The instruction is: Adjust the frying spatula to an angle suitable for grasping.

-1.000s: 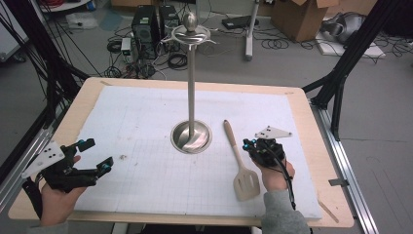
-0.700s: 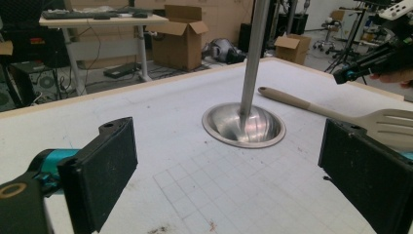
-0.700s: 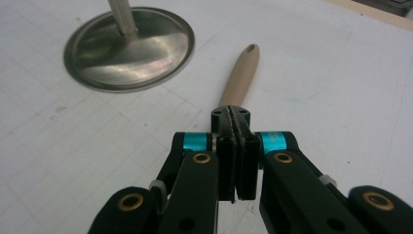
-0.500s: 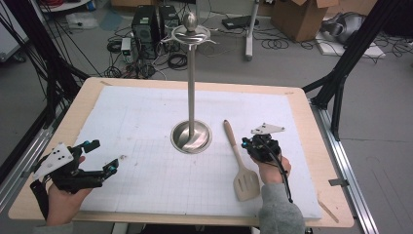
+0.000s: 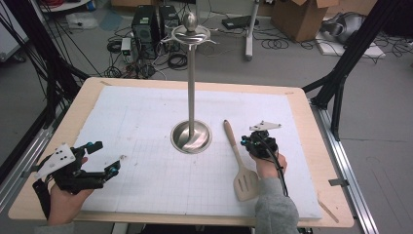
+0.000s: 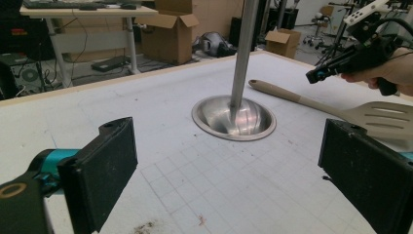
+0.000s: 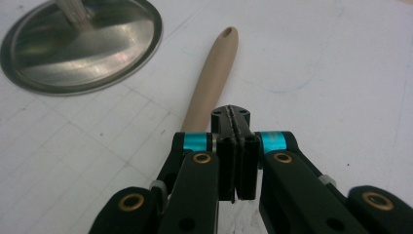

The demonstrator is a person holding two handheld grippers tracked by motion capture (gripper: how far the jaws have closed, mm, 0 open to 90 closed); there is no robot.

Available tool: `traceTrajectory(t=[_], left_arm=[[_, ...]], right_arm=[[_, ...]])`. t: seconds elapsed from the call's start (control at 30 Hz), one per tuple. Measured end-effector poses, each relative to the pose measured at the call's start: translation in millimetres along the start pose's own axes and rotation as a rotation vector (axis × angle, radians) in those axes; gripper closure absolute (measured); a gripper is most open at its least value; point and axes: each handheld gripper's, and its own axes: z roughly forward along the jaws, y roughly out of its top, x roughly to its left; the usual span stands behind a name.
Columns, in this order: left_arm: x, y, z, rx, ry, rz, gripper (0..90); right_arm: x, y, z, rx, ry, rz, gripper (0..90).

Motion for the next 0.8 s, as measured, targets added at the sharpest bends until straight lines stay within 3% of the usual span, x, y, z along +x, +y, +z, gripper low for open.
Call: traceTrajectory(t=[0.23,0.8], left_arm=[[-0.2,-2.2,1.9,0.015,0.001,0.000,7.5],[-0.6,-7.9,-1.7,0.032,0.010,-0.013,7.5]], right_arm=[[1.2,-1.3,14.8,0.060,0.010,-0.025,89.8],[-1.0,-4.8,32.7,0.117,0.073,-0.051,89.9]])
